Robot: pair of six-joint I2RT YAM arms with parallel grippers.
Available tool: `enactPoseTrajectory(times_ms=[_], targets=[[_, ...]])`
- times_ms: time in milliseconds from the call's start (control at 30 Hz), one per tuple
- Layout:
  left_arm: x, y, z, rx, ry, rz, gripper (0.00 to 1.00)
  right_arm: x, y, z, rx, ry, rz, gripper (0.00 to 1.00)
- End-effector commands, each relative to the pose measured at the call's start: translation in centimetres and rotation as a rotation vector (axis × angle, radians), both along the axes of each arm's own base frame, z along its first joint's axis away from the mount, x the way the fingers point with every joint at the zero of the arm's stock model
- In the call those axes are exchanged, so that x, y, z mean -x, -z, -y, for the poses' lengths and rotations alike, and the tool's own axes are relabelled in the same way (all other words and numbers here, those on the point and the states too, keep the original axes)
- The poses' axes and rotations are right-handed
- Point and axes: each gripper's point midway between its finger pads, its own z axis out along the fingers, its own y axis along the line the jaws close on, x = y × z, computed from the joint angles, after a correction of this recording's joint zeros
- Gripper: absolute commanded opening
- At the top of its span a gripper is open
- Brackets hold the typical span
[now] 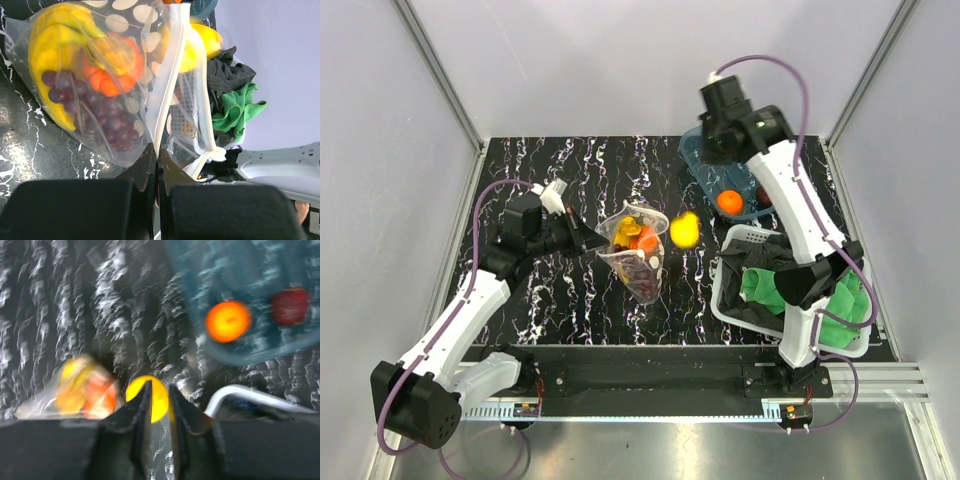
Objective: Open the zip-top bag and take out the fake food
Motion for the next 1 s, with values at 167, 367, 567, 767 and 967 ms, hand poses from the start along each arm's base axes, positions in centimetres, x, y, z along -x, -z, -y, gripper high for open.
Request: enactPoseTrajectory(times_ms=[167, 367, 567, 767, 967], targets=[[-0.7, -2.8, 0.5, -0.014, 0.039, 0.109, 0.0, -4.8, 1.2, 5.9, 0.001, 0.104, 0.021, 0.27], [-1.1, -2.7, 0.3, -0.05, 0.042, 0.112, 0.0, -3.7, 9.0, 4.1, -0.061, 0.05, -0.186, 0.5], [-1.2, -2.9, -2.2, -0.174, -0.031, 0.134, 0.0, -2.6, 12.5, -0.9, -0.218, -0.104, -0.243, 0.65], [-1.4, -5.3, -4.8, -0.264, -0.12, 0.176, 0.0, -3.6, 12.6, -5.0, -0.192, -0.203, -0.191, 0.85], [-0.8, -4.8, -4.9, -0.252, -0.133, 0.153, 0.0, -4.4, 15.0, -7.6, -0.227, -0.259, -0.227, 1.0]])
